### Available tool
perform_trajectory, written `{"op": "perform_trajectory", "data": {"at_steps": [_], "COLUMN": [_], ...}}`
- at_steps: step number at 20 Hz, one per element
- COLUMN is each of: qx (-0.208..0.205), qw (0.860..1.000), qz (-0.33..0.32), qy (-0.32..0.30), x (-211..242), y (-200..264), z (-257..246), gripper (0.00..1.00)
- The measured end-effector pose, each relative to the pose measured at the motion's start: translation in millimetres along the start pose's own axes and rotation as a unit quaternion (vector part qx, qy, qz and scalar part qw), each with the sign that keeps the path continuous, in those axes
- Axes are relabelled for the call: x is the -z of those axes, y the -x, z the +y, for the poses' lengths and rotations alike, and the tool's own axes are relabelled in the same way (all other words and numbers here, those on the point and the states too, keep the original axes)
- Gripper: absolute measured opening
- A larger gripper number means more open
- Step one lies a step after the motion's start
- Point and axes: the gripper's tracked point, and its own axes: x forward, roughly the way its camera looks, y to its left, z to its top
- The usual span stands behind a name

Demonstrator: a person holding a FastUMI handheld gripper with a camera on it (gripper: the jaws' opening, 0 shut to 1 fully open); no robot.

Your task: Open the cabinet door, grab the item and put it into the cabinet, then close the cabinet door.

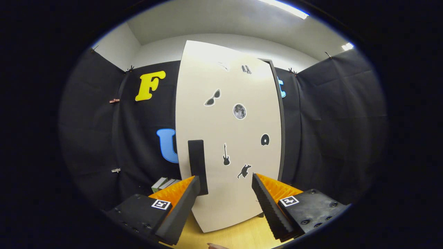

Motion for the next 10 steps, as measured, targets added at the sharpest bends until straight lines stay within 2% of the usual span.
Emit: {"op": "perform_trajectory", "data": {"at_steps": [10], "qx": [-0.015], "qw": [1.000], "qz": [-0.013], "qy": [-0.003], "x": [-7], "y": [-5], "z": [-16], "gripper": [0.98]}}
